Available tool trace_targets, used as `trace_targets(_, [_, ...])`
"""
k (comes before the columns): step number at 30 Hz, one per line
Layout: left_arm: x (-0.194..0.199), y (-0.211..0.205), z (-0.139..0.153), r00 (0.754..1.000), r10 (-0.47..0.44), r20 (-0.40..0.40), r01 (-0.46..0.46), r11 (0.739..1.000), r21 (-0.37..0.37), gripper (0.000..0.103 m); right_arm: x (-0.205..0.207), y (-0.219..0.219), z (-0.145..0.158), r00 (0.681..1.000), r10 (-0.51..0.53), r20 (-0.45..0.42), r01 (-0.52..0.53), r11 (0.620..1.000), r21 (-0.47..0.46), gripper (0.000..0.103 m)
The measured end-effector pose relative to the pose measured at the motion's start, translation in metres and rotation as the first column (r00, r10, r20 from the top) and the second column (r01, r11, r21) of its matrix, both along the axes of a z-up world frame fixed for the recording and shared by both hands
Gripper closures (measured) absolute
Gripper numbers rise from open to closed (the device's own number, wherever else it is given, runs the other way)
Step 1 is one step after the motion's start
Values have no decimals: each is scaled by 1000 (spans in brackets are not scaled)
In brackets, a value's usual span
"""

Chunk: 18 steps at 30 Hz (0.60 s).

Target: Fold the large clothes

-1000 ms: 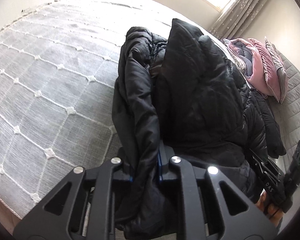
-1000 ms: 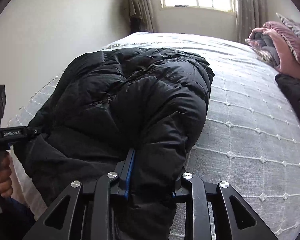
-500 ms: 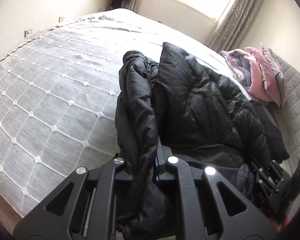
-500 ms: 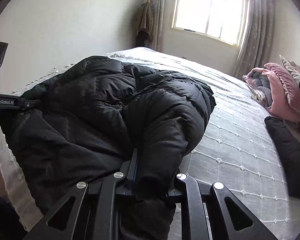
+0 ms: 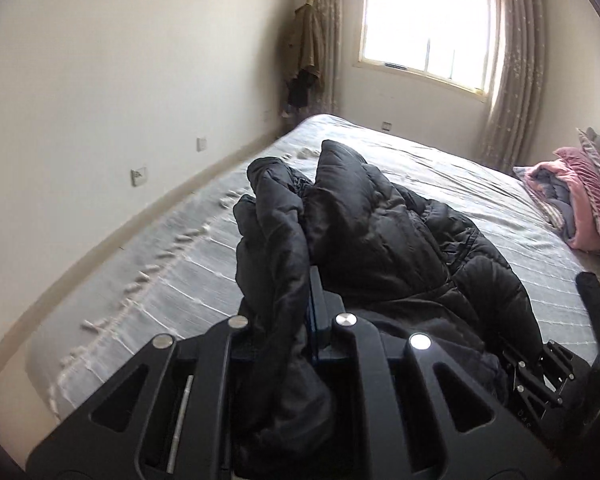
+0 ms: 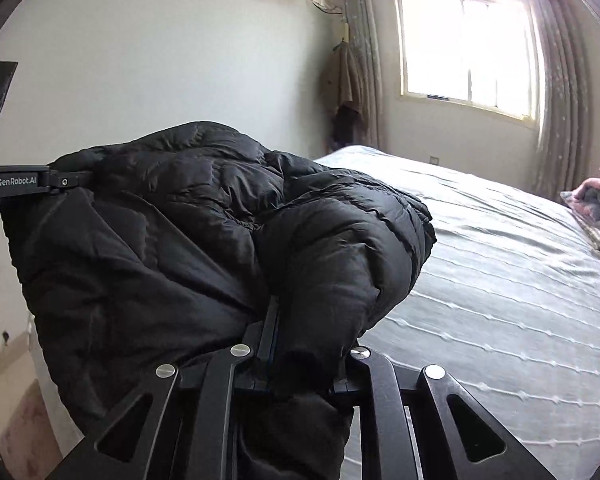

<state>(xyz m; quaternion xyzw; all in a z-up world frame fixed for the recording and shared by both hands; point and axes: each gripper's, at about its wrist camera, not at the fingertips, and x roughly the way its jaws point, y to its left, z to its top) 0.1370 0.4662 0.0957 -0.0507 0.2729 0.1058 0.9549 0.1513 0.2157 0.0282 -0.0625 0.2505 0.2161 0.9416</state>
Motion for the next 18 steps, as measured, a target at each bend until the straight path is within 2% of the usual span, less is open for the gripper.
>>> trace_targets(3, [18, 58, -1, 996, 82, -37, -81, 996, 36, 87, 21, 67, -4, 999, 39, -17, -38, 998, 47, 87])
trace_targets(6, [47, 110, -45, 972, 191, -135, -186, 981, 50, 83, 47, 122, -35, 991, 30, -131, -17, 995, 96, 87])
trace_targets(8, [69, 134, -91, 926, 286, -247, -273, 958, 89, 83, 66, 159, -73, 962, 60, -266, -51, 998, 39, 85])
trace_targets(9, [79, 142, -118, 888, 335, -316, -306, 942, 137, 82, 72, 173, -91, 940, 86, -330, -84, 996, 21, 84])
trace_targets(10, [83, 145, -135, 873, 350, -340, -308, 936, 172, 81, 72, 177, -101, 935, 98, -341, -94, 995, 29, 82])
trace_targets(12, [80, 143, -149, 894, 332, -301, -270, 935, 229, 79, 68, 172, -101, 943, 130, -307, -115, 991, 66, 79])
trace_targets(13, [77, 145, -151, 905, 312, -289, -255, 942, 220, 76, 69, 165, -100, 937, 157, -310, -139, 987, 80, 74])
trace_targets(16, [65, 157, -141, 918, 273, -288, -257, 962, 94, 70, 75, 139, -99, 901, 210, -380, -160, 974, 161, 70])
trace_targets(18, [53, 165, -126, 926, 270, -264, -277, 961, 8, 67, 78, 120, -92, 875, 229, -426, -146, 965, 219, 69])
